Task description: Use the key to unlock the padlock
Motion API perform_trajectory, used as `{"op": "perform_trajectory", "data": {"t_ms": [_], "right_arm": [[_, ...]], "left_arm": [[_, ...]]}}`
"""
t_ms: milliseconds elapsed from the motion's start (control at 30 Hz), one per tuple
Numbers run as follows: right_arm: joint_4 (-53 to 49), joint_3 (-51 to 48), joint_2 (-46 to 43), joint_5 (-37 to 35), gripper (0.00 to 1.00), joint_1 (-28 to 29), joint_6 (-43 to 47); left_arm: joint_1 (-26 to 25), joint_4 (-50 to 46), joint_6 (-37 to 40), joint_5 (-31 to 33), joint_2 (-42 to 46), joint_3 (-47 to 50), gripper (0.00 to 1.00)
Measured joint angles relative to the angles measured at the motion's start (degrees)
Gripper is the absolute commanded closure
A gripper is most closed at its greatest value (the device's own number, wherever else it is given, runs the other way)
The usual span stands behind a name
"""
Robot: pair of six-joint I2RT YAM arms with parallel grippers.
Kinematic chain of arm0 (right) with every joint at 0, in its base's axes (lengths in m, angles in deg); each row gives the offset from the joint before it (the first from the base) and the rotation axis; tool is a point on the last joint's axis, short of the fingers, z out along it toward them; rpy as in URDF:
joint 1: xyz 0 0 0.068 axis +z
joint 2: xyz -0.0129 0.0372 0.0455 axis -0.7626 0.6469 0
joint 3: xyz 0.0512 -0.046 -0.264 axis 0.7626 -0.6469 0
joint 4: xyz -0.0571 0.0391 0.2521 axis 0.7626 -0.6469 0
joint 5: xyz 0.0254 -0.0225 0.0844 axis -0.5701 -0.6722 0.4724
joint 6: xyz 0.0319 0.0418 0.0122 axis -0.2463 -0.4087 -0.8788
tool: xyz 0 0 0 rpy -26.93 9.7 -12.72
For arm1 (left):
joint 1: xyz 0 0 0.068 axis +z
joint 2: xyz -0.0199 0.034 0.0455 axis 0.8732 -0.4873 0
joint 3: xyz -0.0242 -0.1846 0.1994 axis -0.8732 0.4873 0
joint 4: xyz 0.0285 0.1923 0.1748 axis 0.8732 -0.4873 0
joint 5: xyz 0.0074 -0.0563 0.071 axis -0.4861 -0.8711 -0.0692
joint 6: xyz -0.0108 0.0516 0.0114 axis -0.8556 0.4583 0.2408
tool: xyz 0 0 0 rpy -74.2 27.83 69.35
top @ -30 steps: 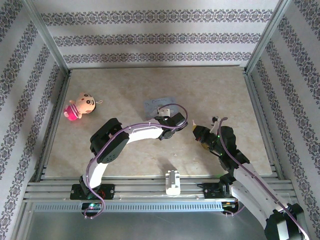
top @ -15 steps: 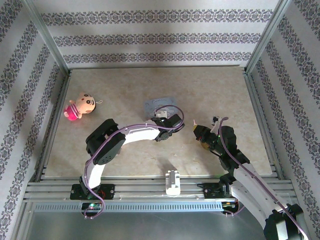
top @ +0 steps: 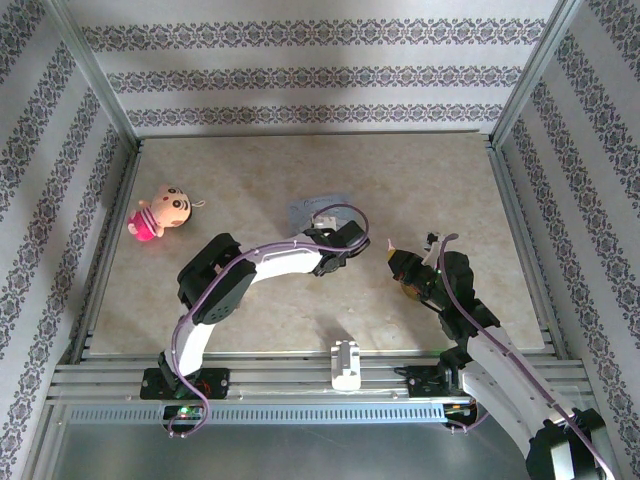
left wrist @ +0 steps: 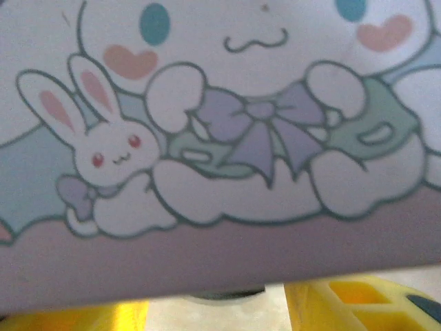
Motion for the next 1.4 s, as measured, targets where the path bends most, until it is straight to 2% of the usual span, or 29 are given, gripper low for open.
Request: {"op": "perform_trajectory", "data": {"t_ms": [500,900,967,1167,1400], "right_arm": [[0.02,-0.81,-2.12,-0.02,1.0,0.0,-0.04],[0.02,-0.92,-2.54,-0.02,1.0,0.0,-0.26],[0.02,-0.92,-2.54,-0.02,1.0,0.0,-0.26],[0.02,-0.92,-2.54,-0.02,1.0,0.0,-0.26],[0.0,-0.92,-2.54,-0.02,1.0,0.0,-0.33]], "left_arm": [[1.14,1.22,1.73,-0.42,-0.74,-0.09,0.54],[1.22,1.99,2.36,-0.33,-1.33,-0.7,0.55],[1.22,2.23,2.75,-0.22,-1.51,-0.83,0.59],[1.22,2.93,3.21,-0.2,-2.08,-0.94,0.62],[1.22,3.37,3.89,-0.22,-2.08,-0.94,0.77]]}}
